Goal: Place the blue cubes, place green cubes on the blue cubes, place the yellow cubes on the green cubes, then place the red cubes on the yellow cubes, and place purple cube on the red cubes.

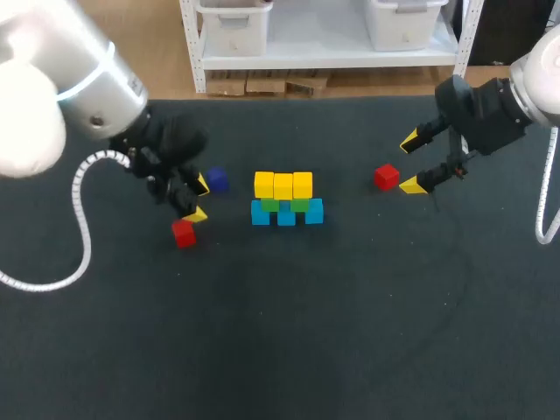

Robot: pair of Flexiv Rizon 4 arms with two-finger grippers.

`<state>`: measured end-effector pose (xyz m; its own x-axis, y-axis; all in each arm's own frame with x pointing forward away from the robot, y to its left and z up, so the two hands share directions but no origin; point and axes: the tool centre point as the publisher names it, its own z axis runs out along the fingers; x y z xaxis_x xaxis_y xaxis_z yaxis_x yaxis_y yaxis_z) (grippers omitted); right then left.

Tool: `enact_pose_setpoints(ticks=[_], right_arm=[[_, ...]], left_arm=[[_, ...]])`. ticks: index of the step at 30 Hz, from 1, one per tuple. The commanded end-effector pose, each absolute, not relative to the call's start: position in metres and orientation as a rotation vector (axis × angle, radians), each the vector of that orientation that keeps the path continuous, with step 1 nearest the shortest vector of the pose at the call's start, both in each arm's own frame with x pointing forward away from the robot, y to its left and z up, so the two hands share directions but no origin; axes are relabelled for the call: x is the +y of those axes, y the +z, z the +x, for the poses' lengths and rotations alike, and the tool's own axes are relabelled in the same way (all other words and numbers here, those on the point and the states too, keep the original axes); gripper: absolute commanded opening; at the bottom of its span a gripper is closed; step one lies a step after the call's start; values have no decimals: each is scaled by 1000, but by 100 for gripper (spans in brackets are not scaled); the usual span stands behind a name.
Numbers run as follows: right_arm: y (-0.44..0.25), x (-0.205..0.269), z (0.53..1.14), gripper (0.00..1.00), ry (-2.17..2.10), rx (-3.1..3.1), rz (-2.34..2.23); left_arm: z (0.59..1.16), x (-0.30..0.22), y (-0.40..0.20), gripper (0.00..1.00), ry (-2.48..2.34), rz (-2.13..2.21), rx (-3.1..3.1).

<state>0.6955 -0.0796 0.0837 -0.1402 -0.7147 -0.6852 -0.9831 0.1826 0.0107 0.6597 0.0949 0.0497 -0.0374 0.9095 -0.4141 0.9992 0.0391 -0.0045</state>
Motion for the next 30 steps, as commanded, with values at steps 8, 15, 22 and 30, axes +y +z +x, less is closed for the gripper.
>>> enact_pose_setpoints(ticks=[8, 15, 22, 30], right_arm=[[83, -80, 696, 100, 645, 1917, -1589], [83, -80, 696, 100, 645, 1917, -1589], [83, -80, 696, 100, 645, 1917, -1589], [83, -80, 696, 100, 645, 1917, -1589]], left_arm=[[642, 115, 34, 100, -387, 1821, 2077], [643, 122, 22, 100, -391, 1787, 2135], [644, 128, 14, 100, -375, 1759, 2189], [647, 134, 7, 100, -362, 1728, 2236]])
